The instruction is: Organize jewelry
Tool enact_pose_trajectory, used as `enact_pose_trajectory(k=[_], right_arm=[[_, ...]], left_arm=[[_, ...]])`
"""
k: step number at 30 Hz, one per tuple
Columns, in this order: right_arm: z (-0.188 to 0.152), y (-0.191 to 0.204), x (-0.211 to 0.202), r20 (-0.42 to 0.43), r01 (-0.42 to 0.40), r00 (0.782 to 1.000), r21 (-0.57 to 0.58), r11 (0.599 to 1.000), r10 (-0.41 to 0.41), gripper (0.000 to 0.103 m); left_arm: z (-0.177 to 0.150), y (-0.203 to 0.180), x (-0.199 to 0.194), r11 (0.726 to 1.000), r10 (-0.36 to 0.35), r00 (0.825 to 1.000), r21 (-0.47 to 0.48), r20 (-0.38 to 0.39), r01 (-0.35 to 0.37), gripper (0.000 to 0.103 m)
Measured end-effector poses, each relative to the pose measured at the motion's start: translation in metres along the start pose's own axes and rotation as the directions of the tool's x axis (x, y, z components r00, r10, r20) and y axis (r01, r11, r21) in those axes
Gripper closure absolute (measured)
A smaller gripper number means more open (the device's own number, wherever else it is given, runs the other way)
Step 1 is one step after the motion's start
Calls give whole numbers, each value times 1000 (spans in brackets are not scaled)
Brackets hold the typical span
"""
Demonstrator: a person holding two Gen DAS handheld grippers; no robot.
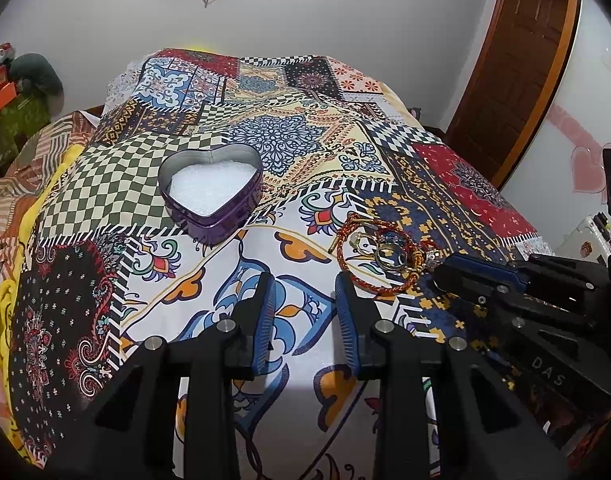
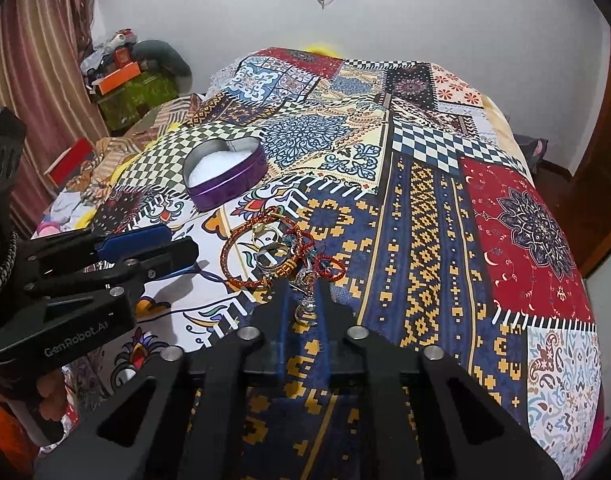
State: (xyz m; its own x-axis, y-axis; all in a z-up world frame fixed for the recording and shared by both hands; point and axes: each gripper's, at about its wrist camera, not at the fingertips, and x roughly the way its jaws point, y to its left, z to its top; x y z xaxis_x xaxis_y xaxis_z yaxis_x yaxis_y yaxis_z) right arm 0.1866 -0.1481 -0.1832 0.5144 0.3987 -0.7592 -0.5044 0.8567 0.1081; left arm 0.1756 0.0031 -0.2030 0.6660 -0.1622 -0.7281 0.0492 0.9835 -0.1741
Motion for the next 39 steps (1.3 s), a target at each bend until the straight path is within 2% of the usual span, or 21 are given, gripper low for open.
enact_pose_trajectory(k=[3,13,17,22,25,31,33,34,39], right_arm=[[0,1,-3,10,-1,1000,-6,1000,2,98],[7,-3,-26,75,13,997,14,1000,-14,100],[8,-8,-26,51,-18,999,36,999,16,99],[3,1,-17,-1,-51,999,13,999,51,86],[1,3,-8,-38,-66,997,11,998,66,85],[1,-13,-3,-58,-10,998,69,998,14,84],[1,-15,-2,-58,3,998,65,998,1,68],[1,-15,-3,-56,6,998,57,998,-2,65],[-1,1,6,-66,-6,998,-30,1000,4,63]], left_arm=[[0,0,0,1000,-1,1000,-3,1,1,73],[5,-7,1,1000,-15,1000,13,-16,15,73],[6,-10,2,1000,-18,999,14,-26,18,73],[1,-7,0,1000,-7,999,9,-31,7,73],[-4,-1,0,1000,-1,999,-4,-41,0,73],[-7,13,0,999,0,999,-44,-46,-2,73],[-7,14,1,999,-4,999,-52,-46,1,73],[-7,14,1,999,-4,999,-53,-45,2,73],[-8,13,2,999,4,999,-44,-43,-6,73]])
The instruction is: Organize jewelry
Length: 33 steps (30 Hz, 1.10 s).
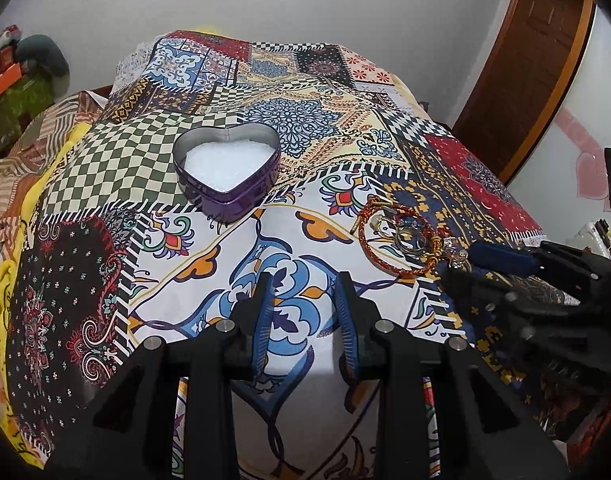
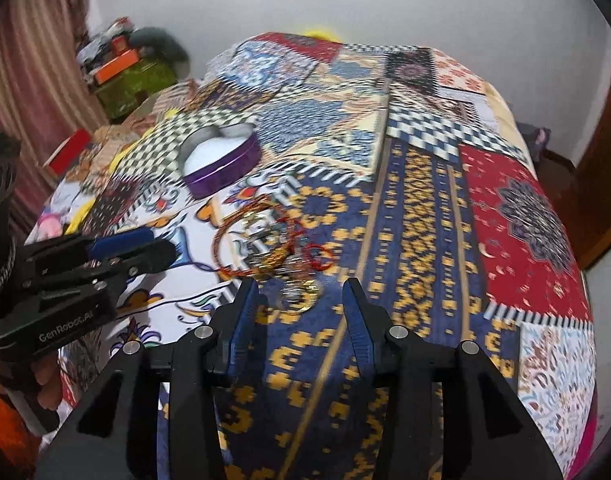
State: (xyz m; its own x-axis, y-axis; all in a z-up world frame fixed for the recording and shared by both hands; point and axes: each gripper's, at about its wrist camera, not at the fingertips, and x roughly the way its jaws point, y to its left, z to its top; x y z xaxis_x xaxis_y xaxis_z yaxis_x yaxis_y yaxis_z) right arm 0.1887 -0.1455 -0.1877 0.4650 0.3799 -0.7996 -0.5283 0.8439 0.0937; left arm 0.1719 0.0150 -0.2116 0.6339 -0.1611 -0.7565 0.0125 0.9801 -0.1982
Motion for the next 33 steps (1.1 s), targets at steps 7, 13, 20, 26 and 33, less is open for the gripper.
enact_pose_trajectory(k=[7,13,20,26,33], right_arm=[[-2,3,5,12,23,1000,-34,999,-23,81],[-2,2,-10,35,12,999,-21,1000,-11,92],[-5,-1,-28,54,-1,999,1,1000,0,95],[-14,-10,-34,49,22,999,18,1000,-23,95],[-17,-22,-36,48,72,996,53,996,-74,83]], left_arm=[[0,-1,-1,1000,3,1000,4,1,-3,73],[2,-6,-11,1000,1,1000,19,21,-2,73],[4,-18,-19,999,-4,999,39,32,3,73],[6,-29,-18,997,-46,999,55,9,46,73],[8,-56,-8,988,-117,992,98,-36,120,73]])
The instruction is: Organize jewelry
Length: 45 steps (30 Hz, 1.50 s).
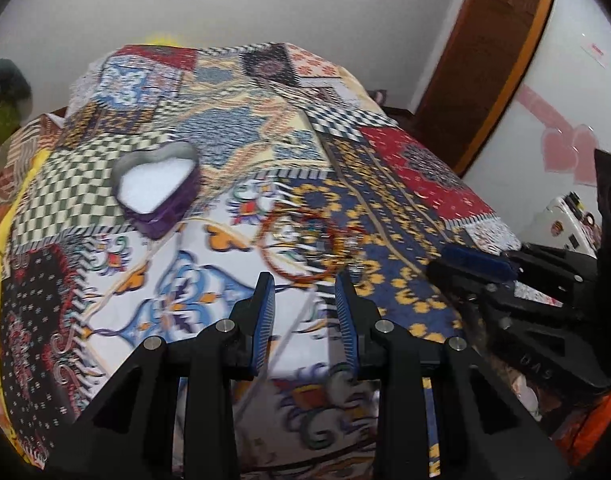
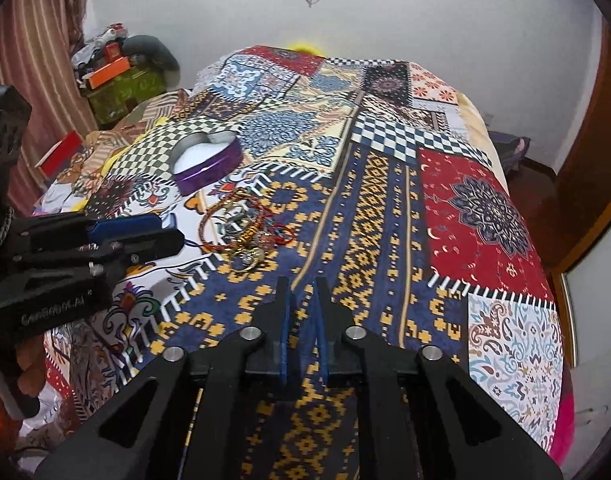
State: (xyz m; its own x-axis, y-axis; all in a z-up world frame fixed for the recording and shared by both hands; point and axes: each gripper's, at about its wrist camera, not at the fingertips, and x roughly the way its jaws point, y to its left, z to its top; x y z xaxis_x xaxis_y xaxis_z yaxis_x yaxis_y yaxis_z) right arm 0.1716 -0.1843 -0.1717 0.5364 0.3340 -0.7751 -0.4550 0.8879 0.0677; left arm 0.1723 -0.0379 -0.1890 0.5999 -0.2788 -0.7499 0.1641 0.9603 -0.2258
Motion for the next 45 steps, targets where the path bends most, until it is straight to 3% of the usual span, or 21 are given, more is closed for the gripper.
enact_pose_trajectory(k=[3,4,12,23,31,38,42,45], right_arm=[[-1,-6,-3,19,2,1000,17,1000,-2,66],[-2,-8,-4,27,-1,1000,22,1000,1,66],[-4,-21,0,32,-23,999,59,998,22,66],[-9,-28,4,40,-44,998,73,996,41,66],[-11,-32,5,42,-48,998,77,996,45,66],[-11,-32,5,41,-46,998,69,997,43,66],[-10,-29,5,40,-43,998,65,997,40,66],[-10,-28,5,39,-43,998,63,997,41,66]], left_arm=[[0,-10,9,998,-53,998,14,-29,53,73],[0,-12,13,997,-72,997,11,-41,73,73],[9,-13,31,994,-106,991,-35,-76,104,73],[18,-15,43,998,-51,997,-47,-59,49,73],[21,-12,41,998,-9,999,-60,-35,7,81],[21,-7,32,997,-21,1000,-72,-12,21,85],[22,-6,38,997,-24,999,-69,-25,22,95],[21,-6,44,996,-43,998,-78,-36,40,97]])
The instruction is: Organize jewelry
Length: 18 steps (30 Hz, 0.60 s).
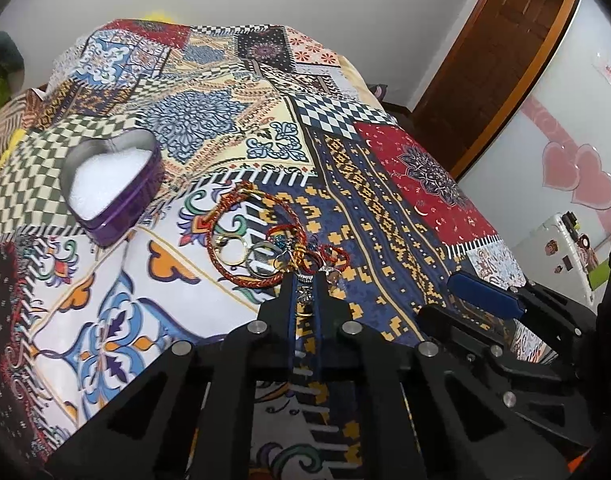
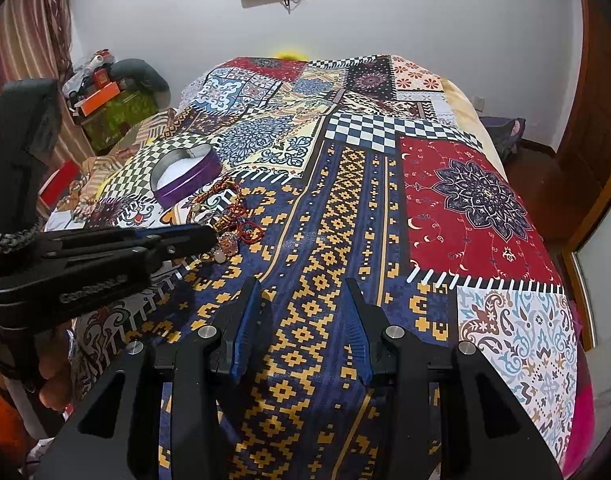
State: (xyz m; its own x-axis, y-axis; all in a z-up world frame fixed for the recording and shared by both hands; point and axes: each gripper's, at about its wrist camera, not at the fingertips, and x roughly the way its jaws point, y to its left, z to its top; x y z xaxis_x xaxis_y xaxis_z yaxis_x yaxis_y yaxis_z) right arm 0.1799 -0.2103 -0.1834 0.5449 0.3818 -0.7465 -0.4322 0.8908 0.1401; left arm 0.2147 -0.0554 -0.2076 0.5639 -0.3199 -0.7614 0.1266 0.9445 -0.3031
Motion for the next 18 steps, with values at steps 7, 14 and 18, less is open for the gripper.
enact_pose_trajectory(k=[7,14,18], right_arm=[[3,5,0,-1,2,1000,-12,1000,-2,66],[12,15,2,10,-15,1000,-26,1000,16,66],[17,22,5,19,-26,999,-33,999,26,66]], left_arm=[[0,-4,-13,999,23,997,32,71,-25,103],[3,7,-44,1000,23,990,15,140,-26,103],[1,17,-56,1000,20,988,4,156,-21,103]])
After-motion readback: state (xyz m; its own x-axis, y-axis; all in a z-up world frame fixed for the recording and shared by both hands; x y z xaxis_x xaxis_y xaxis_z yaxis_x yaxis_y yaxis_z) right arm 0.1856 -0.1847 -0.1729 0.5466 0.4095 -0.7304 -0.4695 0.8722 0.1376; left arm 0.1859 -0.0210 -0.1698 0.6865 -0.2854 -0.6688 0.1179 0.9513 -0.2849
